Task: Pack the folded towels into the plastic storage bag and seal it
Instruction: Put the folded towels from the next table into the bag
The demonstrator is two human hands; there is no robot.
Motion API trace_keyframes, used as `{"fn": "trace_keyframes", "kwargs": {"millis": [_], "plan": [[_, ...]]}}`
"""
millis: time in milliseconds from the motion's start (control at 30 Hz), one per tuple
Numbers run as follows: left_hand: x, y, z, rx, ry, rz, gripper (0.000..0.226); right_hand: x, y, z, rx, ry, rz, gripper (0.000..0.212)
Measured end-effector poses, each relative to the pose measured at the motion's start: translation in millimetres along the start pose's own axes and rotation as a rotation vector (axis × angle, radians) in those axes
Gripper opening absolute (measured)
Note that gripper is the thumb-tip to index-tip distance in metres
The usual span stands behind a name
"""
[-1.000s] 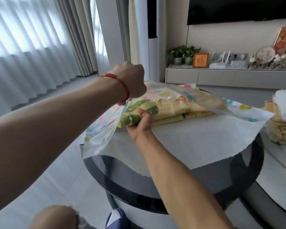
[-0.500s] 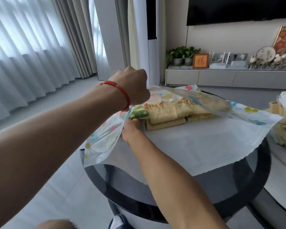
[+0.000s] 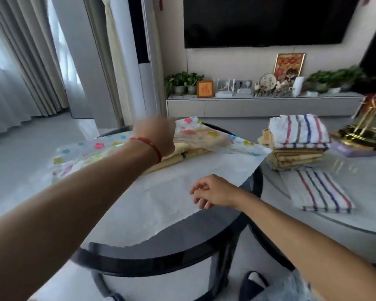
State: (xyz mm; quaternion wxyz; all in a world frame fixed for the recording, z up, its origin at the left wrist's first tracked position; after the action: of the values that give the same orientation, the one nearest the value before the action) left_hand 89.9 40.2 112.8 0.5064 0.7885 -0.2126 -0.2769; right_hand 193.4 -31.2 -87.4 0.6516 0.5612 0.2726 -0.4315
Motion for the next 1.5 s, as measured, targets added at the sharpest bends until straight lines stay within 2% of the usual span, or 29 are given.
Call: {"fn": "trace_keyframes", "kwargs": {"millis": [100, 233, 300, 367, 433, 500, 600, 700, 767, 867, 933, 1000, 1100, 1200, 1267, 1333, 1367, 1433, 1500], "plan": [[48, -6, -14, 0.046, -0.074, 0.004, 0.023, 63, 87, 47, 0.182, -0.112, 0.122, 0.018], [100, -18, -33, 0.07, -0.135, -0.105, 0.029, 151, 214, 109, 0.64, -0.366, 0.374, 0.024], [121, -28, -41, 0.057, -0.169, -0.171, 0.028, 187, 254, 133, 0.821, -0.508, 0.477, 0.024], [137, -38, -48, 0.037, -0.204, -0.189, 0.027, 222, 275, 143, 0.887, -0.637, 0.489, 0.029], [147, -45, -56, 0.04, -0.221, -0.171, 0.023, 256, 281, 144, 0.872, -0.766, 0.388, 0.047], [151, -49, -63, 0.048, -0.218, -0.13, 0.019, 277, 283, 146, 0.889, -0.868, 0.331, 0.053], [150, -49, -70, 0.076, -0.208, -0.066, 0.019, 285, 293, 150, 0.953, -0.909, 0.328, 0.056], [144, -47, -76, 0.07, -0.176, 0.003, 0.024, 290, 301, 147, 0.891, -0.842, 0.158, 0.059], [139, -44, -81, 0.062, -0.147, 0.033, 0.027, 294, 295, 143, 0.798, -0.764, -0.094, 0.062], [129, -36, -89, 0.049, -0.105, 0.033, 0.034, 278, 268, 139, 0.637, -0.583, -0.516, 0.047], [121, -31, -94, 0.023, -0.083, 0.035, 0.034, 250, 250, 142, 0.532, -0.446, -0.699, 0.037], [116, -26, -96, -0.007, -0.079, 0.036, 0.029, 213, 237, 147, 0.404, -0.303, -0.767, 0.041], [117, -12, -99, -0.003, -0.125, 0.033, 0.024, 147, 205, 151, 0.158, -0.127, -0.879, 0.061], [117, 1, -99, 0.024, -0.151, 0.015, 0.018, 75, 152, 128, -0.041, 0.048, -0.969, 0.06], [114, 6, -98, 0.043, -0.146, 0.008, 0.018, 39, 106, 97, -0.13, 0.06, -1.028, 0.064], [112, 9, -96, 0.058, -0.134, 0.001, 0.019, 19, 67, 56, -0.131, 0.025, -1.044, 0.052], [112, 10, -94, 0.061, -0.132, -0.011, 0.019, 16, 56, 36, -0.06, -0.007, -1.045, 0.045], [112, 11, -92, 0.062, -0.154, -0.049, 0.017, 24, 48, 5, 0.156, -0.102, -1.118, 0.035], [115, 14, -92, 0.081, -0.195, -0.101, 0.019, 41, 53, -12, 0.397, -0.149, -1.167, 0.035]]}}
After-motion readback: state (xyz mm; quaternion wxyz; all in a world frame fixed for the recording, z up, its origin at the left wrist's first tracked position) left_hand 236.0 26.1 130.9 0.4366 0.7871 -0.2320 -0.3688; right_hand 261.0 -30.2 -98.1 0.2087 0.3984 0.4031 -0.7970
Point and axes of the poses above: each hand's wrist, its own z-axis away from the middle knuckle, its own y-axis out of the back of the hand, x = y × z, the point moved 10 cm from there along -z, towards the middle knuckle
